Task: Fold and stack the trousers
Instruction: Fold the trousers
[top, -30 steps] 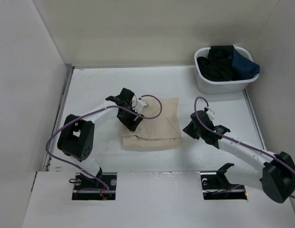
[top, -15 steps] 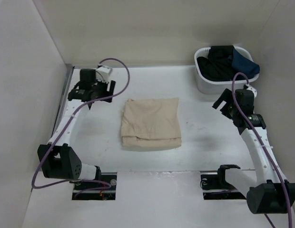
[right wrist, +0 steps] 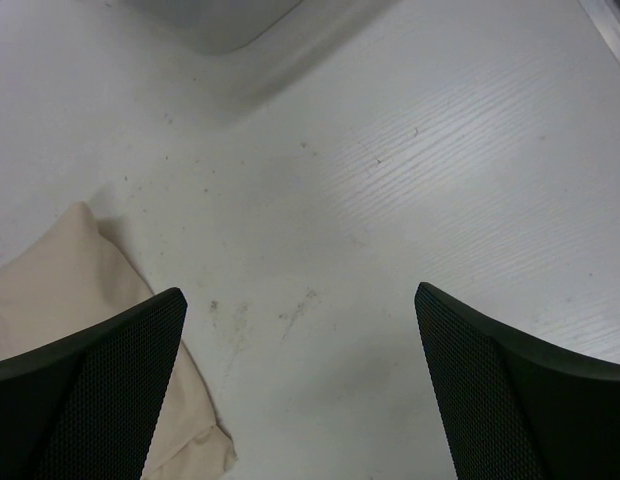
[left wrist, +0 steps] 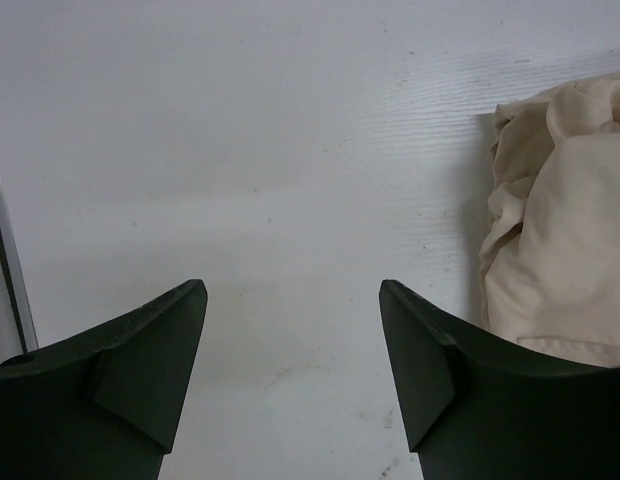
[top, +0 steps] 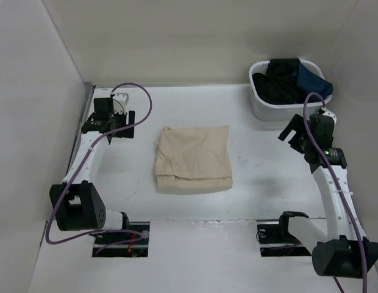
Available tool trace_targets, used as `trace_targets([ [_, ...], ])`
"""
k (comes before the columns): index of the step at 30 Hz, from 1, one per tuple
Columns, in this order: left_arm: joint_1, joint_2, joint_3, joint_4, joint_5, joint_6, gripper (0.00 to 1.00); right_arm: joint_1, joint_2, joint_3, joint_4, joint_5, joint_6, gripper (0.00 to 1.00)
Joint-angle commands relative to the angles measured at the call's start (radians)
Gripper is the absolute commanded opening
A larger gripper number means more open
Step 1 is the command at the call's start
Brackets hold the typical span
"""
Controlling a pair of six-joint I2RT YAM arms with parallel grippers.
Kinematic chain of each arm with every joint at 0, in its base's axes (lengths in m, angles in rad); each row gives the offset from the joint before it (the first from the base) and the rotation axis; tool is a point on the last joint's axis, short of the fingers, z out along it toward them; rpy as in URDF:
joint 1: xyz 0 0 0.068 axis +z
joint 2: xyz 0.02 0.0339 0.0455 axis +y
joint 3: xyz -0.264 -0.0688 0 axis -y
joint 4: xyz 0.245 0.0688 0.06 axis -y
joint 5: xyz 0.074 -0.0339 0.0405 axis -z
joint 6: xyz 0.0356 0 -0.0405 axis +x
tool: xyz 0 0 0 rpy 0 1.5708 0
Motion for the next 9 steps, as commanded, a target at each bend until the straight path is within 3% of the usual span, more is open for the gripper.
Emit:
trace_targets([
  [1,0.006,-0.031,0.064,0.029,-0.014,-0.006,0.69,-0.011,-0.023,0.076,0.017,-0.004,-0.042,1.00],
  [9,0.007,-0.042,0.098,0.010,-0.020,0.005,0.70,-0.014,0.017,0.123,-0.014,-0.011,-0.066,1.00],
])
